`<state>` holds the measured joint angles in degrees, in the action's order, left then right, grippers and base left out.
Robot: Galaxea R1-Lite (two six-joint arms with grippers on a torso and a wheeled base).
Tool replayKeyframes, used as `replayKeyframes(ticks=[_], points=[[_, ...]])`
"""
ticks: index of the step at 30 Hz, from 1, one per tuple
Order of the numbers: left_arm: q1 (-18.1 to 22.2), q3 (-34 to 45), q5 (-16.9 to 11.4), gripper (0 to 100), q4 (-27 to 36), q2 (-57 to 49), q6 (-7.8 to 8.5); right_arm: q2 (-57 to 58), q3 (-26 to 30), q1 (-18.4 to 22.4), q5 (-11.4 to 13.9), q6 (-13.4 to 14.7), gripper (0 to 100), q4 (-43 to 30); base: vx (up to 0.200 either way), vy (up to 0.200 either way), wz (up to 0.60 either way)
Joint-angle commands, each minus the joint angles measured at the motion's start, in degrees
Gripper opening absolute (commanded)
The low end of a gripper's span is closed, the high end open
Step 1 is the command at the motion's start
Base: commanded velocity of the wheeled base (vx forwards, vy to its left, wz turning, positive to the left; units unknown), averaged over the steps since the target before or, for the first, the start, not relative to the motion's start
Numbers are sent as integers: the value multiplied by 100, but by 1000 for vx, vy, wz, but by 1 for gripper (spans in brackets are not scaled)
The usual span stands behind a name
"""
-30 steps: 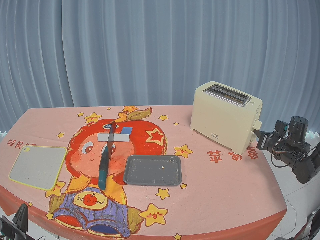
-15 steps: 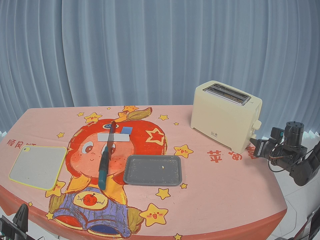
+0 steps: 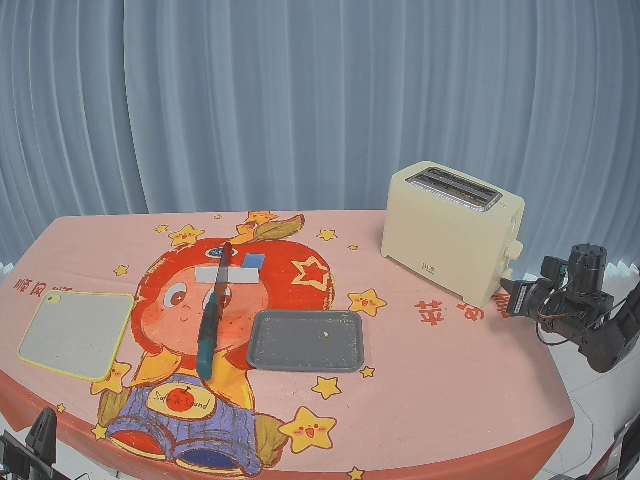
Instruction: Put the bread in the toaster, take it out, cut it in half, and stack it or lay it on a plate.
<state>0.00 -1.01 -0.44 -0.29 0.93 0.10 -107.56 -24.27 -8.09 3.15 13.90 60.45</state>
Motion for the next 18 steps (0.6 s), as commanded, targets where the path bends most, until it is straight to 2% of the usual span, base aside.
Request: replayKeyframes(ticks=[1, 18], points=[[0, 101, 0, 0, -6, -93, -1, -20, 10, -17, 2, -1, 0, 2, 0, 0, 0], [0, 101, 0, 0, -6, -93, -1, -90, 37, 10, 2, -1, 0, 2, 0, 0, 0]])
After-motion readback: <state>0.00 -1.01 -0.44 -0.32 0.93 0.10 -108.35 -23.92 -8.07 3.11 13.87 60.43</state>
